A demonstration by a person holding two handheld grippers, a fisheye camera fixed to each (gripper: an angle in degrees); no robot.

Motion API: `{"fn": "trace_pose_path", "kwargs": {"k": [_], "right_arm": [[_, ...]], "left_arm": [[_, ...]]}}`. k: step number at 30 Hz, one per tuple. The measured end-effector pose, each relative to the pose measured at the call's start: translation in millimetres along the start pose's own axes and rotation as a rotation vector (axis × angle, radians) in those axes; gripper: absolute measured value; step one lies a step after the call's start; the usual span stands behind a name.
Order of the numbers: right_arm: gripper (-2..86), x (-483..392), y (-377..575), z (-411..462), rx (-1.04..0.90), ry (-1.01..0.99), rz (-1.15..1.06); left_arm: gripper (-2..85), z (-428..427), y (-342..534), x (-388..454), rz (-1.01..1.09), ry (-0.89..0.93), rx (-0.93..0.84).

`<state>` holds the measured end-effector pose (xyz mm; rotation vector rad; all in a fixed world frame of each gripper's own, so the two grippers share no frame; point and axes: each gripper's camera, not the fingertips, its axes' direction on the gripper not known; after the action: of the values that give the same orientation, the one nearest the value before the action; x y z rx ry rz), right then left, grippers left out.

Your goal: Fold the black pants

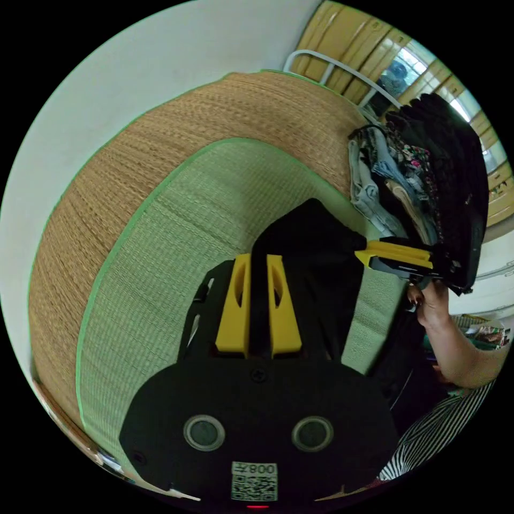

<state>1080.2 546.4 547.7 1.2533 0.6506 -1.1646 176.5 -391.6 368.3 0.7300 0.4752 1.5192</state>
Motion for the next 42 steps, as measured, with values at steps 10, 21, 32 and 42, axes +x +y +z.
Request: {"fn": "trace_pose_path", "kwargs": {"k": [10, 21, 32, 42], "right_arm": [[4.4, 17.5, 4.8, -76.5, 0.04, -0.081, 0.01], [8.6, 13.9, 161.9, -163.3, -0.066, 0.074, -0.009], [7.1, 39.7, 232.3, -147.9, -0.142, 0.008, 0.205], [3.2, 37.9, 213.2, -154.0, -0.095, 0.049, 0.102]], "left_arm": [[6.5, 36.0, 34.7, -33.2, -0.032, -0.025, 0.071], [9.1, 89.0, 153.2, 58.7, 0.209, 0.386, -0.032], [2.0, 101.1, 170.9, 113.8, 0.313, 0.204, -0.228], [2.5, 2.5, 133.3, 99.5, 0.248, 0.184, -0.108]]}}
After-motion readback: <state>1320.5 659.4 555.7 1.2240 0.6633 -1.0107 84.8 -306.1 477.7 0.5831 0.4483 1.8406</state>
